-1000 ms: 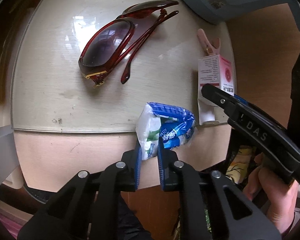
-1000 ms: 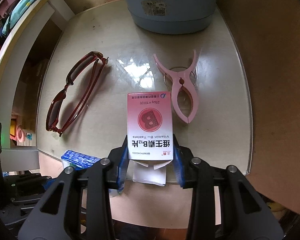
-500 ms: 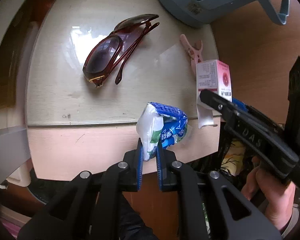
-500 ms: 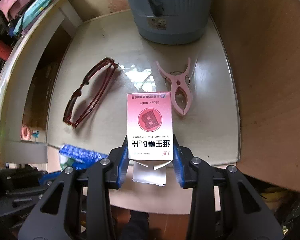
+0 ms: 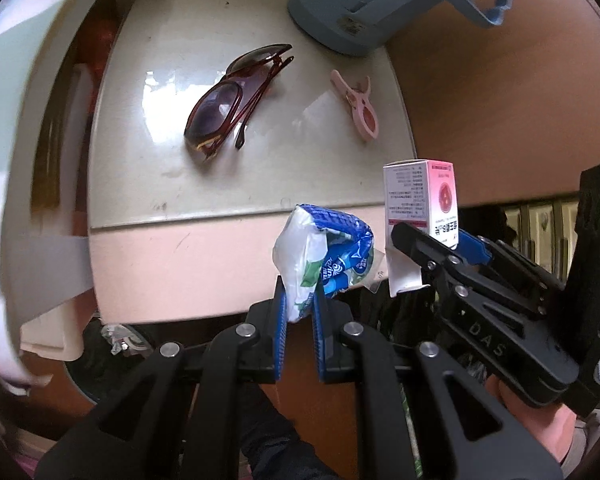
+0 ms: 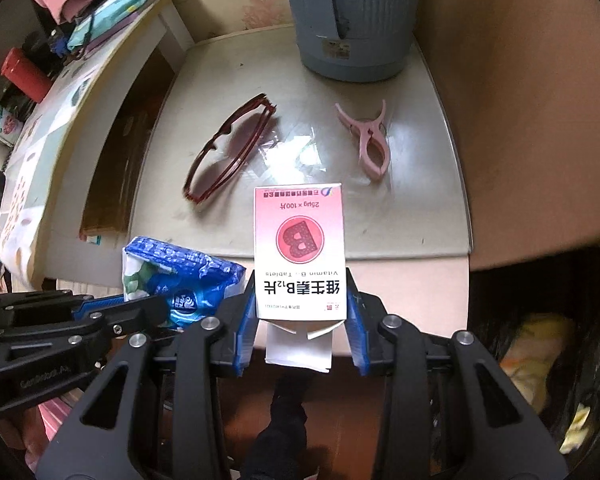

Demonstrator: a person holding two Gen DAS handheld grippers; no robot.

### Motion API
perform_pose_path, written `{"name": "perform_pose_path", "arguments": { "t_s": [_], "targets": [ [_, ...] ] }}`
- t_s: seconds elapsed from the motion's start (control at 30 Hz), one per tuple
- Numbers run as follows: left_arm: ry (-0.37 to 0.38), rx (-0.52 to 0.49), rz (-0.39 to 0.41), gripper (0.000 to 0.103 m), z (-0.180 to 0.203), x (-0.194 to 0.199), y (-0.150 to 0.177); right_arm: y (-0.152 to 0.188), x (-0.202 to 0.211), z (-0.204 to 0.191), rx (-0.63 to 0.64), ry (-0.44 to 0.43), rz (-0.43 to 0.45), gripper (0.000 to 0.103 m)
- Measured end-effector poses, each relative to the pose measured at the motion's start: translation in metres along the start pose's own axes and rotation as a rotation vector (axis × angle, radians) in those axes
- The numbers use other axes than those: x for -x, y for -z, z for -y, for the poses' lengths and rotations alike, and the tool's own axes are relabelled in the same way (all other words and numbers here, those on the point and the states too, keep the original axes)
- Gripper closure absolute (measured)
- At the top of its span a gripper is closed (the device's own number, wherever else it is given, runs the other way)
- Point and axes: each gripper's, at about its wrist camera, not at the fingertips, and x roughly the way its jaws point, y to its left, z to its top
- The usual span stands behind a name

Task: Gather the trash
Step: 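Carry the wipe packet and vitamin box over the trash bin with both grippers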

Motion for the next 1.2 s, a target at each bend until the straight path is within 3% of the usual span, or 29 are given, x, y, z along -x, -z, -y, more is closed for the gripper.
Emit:
{"name": "perform_pose_path", "arguments": {
  "t_s": [0.23,0.57,0.93,1.2],
  "targets": [
    [0.008,-0.071,-0.009,0.092,-0.023,0.030,0.048,0.057,0.025,-0.041,-0.089,0.019,0.020,0.064],
    [-0.005,-0.131,-0.020,0.092,-0.080,0.071,0.129,0.144,0.045,-0.140,-0.124,0.025,0.038,0.064],
    [-0.046,-0.065,0.002,0.092,-0.168,0.116,0.193,0.198,0.043,-0.235,-0.056,0.003,0.016,0.064],
    [-0.081,0.031,0.003,0.092,-0.224,0.121,0.226,0.216,0.019,-0.286,0.015,-0.030,-0.040,0.064]
  ]
}}
